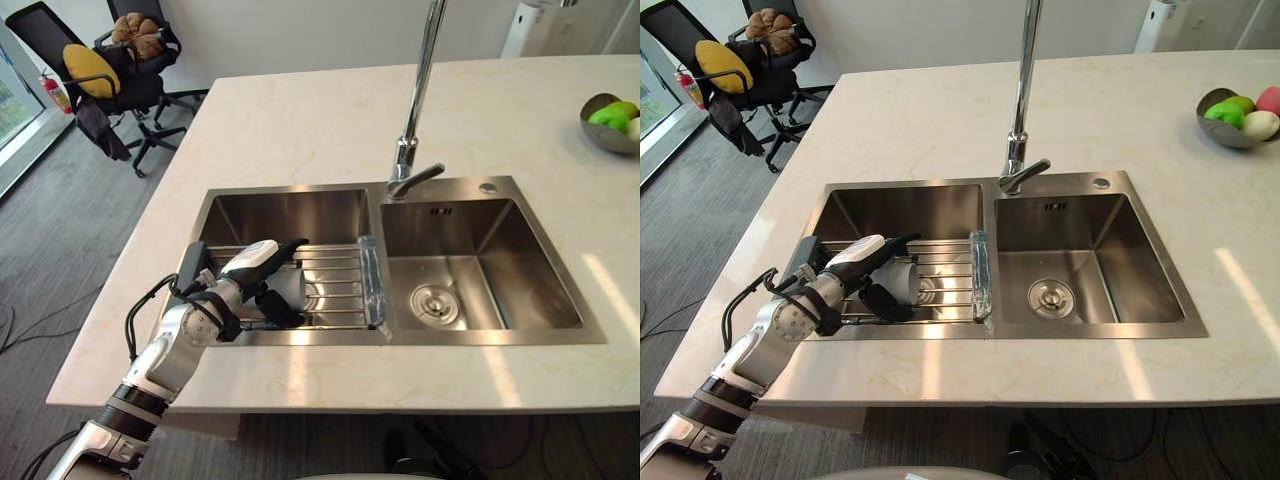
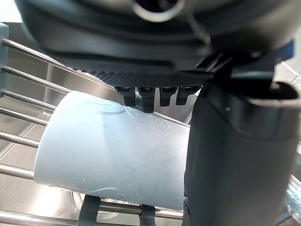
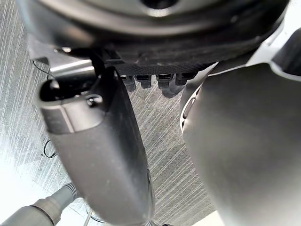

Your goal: Walk over to the sink, pick up the cup, carry it to the dishwasher, place the cup inside the dishwasher, then close the dishwasher door

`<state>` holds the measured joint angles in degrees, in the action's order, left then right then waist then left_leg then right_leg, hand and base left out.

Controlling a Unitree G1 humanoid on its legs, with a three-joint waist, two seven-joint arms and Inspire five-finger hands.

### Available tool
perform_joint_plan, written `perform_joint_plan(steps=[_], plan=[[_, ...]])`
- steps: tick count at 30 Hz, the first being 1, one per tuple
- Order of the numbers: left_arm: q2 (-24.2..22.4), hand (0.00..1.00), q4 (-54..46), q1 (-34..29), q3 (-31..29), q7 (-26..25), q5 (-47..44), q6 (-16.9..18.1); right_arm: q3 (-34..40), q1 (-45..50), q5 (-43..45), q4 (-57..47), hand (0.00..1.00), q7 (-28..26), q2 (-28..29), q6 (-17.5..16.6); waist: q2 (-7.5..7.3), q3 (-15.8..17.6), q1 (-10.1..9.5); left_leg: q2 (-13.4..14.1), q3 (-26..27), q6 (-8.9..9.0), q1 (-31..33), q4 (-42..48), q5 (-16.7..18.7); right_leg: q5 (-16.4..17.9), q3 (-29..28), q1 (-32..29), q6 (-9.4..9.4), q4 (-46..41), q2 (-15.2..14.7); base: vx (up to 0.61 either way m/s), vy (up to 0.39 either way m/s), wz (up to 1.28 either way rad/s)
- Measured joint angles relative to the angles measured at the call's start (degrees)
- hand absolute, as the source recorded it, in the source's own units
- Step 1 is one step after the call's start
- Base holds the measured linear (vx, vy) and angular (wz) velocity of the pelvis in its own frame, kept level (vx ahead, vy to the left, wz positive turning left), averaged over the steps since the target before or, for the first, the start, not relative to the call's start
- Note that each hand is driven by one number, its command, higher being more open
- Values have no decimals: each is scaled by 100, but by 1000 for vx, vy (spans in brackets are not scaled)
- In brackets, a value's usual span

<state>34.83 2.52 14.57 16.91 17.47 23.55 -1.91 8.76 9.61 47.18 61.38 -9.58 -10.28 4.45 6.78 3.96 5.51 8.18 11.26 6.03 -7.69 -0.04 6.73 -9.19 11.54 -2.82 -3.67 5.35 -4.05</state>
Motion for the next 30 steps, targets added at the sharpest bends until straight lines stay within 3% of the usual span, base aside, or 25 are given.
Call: perform_joint_plan(steps=[9, 23, 30], plan=[[-1, 100, 266, -1, 166, -532, 383, 321, -12, 2, 15, -3, 100, 0, -7, 3, 2, 4, 1, 6, 9, 3, 13, 2, 0, -2, -6, -20, 2, 0, 1, 0, 0, 0], [-20, 100, 317, -146, 187, -814, 888, 414, -90, -7, 14, -26, 100, 1, -38, 36, -10, 16, 5, 27, -18, 7, 25, 1, 2, 1, 29, -20, -1, 0, -20, 0, 0, 0], [-79, 100, 434, -162, 181, -843, 1097, 624, -255, -11, 13, -59, 100, 5, -80, 40, -21, 33, 18, 28, -53, 7, 47, 0, 3, 6, 82, -20, -7, 0, -22, 0, 0, 2]])
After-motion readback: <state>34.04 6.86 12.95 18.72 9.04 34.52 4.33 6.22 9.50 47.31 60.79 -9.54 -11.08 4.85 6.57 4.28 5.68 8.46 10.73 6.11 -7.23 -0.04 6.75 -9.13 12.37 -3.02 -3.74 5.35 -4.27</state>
